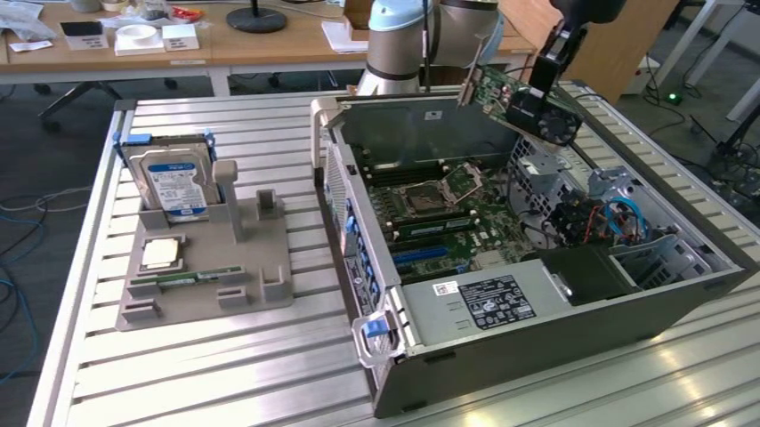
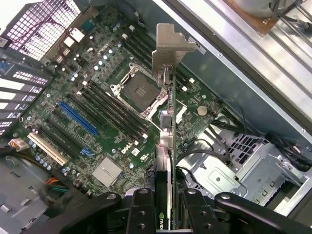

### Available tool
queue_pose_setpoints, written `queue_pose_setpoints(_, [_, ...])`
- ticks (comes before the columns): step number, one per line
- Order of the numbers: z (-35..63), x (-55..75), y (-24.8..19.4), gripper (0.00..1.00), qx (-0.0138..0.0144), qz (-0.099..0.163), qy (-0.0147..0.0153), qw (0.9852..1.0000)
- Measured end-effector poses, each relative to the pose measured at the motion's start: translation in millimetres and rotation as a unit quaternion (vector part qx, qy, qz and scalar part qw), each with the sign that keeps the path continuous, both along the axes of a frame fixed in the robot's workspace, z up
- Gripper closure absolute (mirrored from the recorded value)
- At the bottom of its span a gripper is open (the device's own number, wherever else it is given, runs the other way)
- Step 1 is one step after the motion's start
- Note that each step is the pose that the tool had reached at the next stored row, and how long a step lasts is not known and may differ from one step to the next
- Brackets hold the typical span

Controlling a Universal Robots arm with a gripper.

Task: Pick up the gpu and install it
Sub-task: 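Insert the gpu into the slot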

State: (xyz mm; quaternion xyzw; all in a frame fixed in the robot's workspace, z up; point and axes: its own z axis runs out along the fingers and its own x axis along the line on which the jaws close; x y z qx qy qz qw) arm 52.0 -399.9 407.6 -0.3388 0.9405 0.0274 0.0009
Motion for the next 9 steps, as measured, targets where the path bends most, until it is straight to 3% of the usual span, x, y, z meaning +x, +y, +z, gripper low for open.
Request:
queue_pose_setpoints(6, [-0.1,0.0,0.0,0.74,0.0001,0.001,0.0,1.0])
queue_pose_setpoints(9, [-0.3,0.0,0.0,0.74,0.0001,0.018,0.0,0.9998])
